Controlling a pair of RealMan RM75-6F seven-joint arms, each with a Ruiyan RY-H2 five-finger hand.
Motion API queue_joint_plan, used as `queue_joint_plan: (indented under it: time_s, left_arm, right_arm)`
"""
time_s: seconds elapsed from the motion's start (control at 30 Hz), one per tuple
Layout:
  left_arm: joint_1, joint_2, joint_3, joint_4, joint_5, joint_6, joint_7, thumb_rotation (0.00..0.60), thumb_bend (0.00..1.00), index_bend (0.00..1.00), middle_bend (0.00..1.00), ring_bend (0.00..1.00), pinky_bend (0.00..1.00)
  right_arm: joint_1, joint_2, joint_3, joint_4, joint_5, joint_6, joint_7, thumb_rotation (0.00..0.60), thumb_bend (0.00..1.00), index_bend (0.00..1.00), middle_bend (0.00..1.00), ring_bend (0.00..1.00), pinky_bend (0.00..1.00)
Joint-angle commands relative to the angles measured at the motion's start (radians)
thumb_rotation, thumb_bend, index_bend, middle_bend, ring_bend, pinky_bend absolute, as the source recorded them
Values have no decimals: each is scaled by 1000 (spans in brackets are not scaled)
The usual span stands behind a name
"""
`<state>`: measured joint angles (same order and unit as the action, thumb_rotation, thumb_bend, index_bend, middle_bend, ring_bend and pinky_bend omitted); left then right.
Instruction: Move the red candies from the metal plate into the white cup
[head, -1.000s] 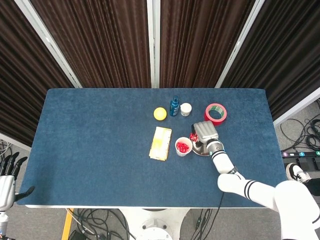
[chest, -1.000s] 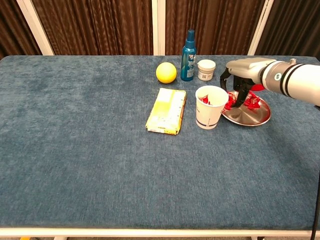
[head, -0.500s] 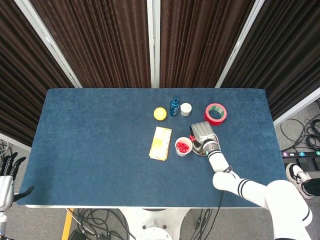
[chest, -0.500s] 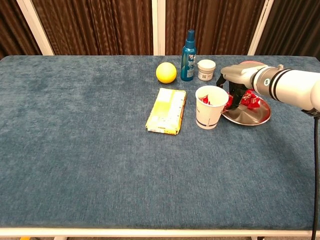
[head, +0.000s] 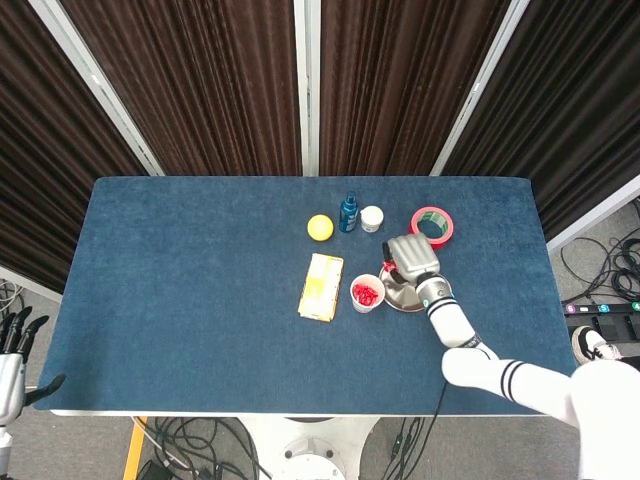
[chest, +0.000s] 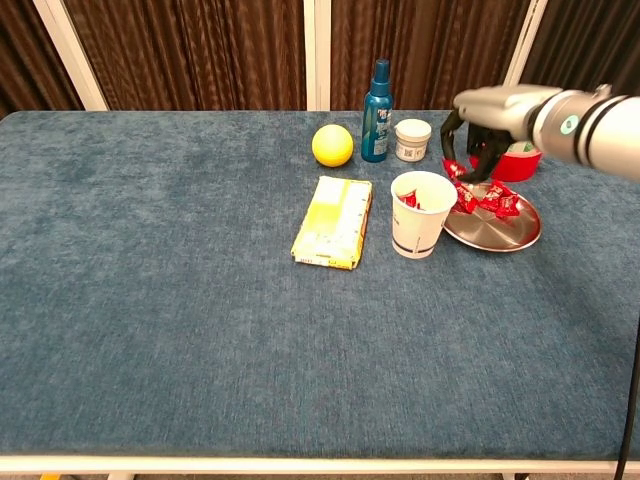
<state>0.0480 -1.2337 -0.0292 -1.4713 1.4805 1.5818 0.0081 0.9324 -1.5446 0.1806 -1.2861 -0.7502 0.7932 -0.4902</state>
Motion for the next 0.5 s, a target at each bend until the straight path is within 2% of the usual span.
queue_joint_plan:
  time_s: [0.03,0.17,0.5]
  left_arm:
    - [-1,1,-1,-3,3,2,2,600,0,224,169,91,163]
    - [-4,3,-2,-11,6,3,8,600,0,225,169,91,163]
    - [2,5,0,-18,2,6,14,600,0,224,169,91,163]
  right_arm:
    - [-54,165,31,-223,-109,84,66,600,297,563,941,912,1000]
    - [-64,204,17,-308,-158,78,84,600,295,558,941,912,1000]
    - [-33,137,-31,-284,-175,35,52,600,269,478,941,910,1000]
